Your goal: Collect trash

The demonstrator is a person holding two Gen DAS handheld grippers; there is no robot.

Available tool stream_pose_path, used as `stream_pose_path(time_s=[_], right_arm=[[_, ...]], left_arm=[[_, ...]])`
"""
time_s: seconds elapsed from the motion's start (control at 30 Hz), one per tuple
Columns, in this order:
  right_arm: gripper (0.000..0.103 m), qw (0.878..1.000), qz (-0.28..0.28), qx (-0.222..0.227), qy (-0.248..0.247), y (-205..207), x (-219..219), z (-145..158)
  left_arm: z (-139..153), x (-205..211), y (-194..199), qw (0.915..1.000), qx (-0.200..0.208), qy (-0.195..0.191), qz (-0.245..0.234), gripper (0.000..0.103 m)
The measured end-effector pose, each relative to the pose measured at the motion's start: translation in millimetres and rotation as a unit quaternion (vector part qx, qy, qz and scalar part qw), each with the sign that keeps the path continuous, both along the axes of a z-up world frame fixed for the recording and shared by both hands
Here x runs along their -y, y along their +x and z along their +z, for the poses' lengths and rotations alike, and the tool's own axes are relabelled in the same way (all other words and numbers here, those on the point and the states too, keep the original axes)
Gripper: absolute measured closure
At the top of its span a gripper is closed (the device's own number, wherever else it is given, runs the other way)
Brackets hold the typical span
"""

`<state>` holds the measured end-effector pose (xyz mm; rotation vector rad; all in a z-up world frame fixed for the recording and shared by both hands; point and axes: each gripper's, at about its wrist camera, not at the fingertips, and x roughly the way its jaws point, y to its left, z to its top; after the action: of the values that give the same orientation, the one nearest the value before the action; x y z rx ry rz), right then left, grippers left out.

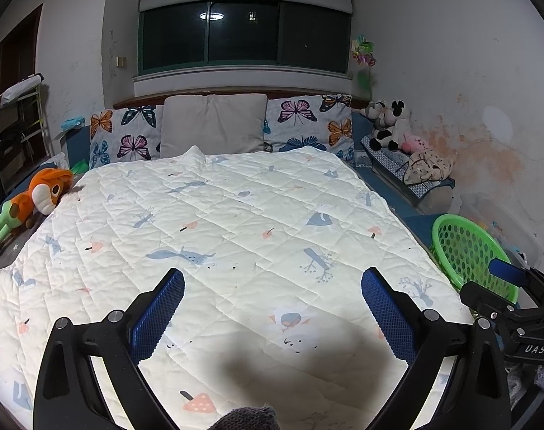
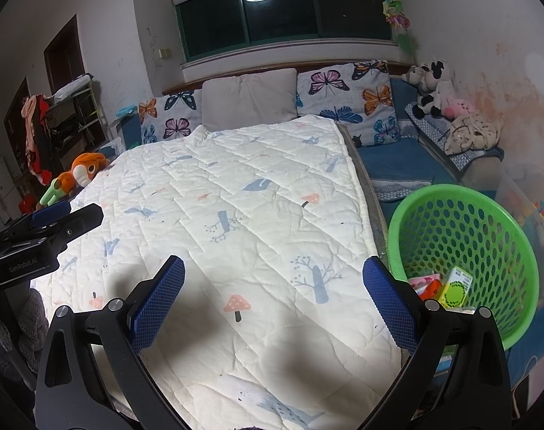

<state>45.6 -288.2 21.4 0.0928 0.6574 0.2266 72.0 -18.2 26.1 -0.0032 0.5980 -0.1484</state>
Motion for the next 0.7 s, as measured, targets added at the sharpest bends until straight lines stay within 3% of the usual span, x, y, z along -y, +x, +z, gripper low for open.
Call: stream_pose_path(time_s=[0.7], right_arm=[[0.004, 1.0, 0.001, 0.0, 0.0, 0.1, -0.4, 1.1]], left_arm=[[-0.9, -2.5, -1.0, 1.0, 0.0, 0.0, 0.001, 0.007]])
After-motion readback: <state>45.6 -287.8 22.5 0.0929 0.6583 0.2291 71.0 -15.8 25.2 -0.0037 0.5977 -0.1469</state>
